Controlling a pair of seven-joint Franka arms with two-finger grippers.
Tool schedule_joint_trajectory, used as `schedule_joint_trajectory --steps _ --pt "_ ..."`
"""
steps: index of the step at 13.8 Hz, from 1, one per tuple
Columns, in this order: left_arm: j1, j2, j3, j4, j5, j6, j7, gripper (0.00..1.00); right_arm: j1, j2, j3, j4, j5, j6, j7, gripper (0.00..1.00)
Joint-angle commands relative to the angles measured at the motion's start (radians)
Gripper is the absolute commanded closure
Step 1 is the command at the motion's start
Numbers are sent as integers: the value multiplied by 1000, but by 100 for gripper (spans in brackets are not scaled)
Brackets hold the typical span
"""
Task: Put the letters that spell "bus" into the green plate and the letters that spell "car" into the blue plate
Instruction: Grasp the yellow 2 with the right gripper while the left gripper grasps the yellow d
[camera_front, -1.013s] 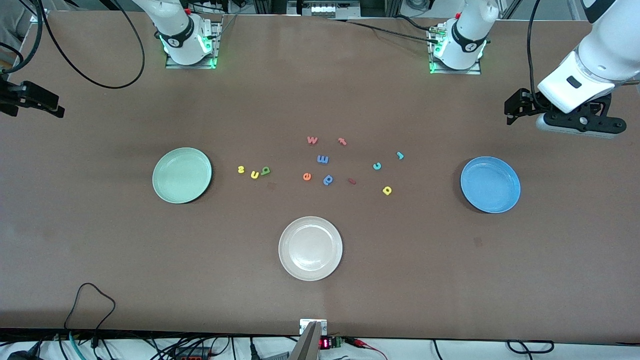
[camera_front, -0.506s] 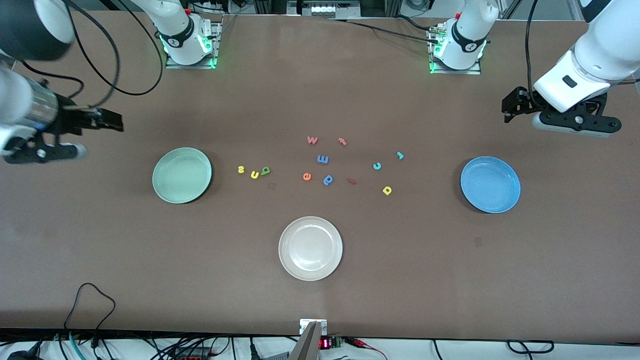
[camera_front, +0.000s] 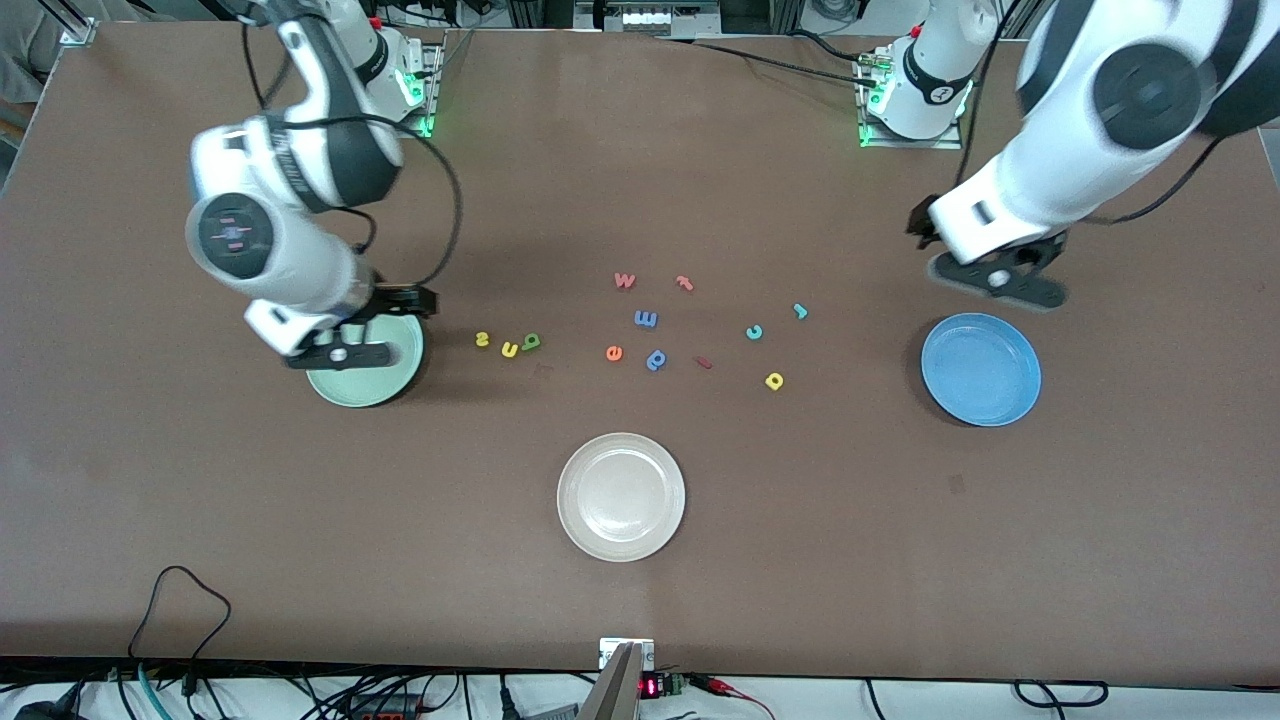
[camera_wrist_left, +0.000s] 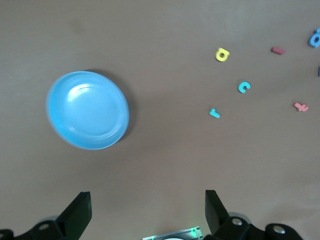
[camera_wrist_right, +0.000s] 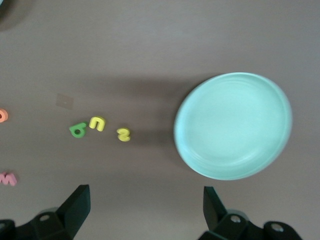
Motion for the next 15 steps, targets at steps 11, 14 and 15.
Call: schedule_joint_trajectory --steps 11,14,15 --pt "-88 451 -18 -24 -6 751 -32 0 86 156 -10 -132 -7 371 4 30" --pt "-135 509 -10 -73 5 845 -44 0 86 185 -12 -134 -7 395 4 39" --pt "-135 526 -10 -82 12 865 -43 0 86 197 -12 -139 -7 407 4 39"
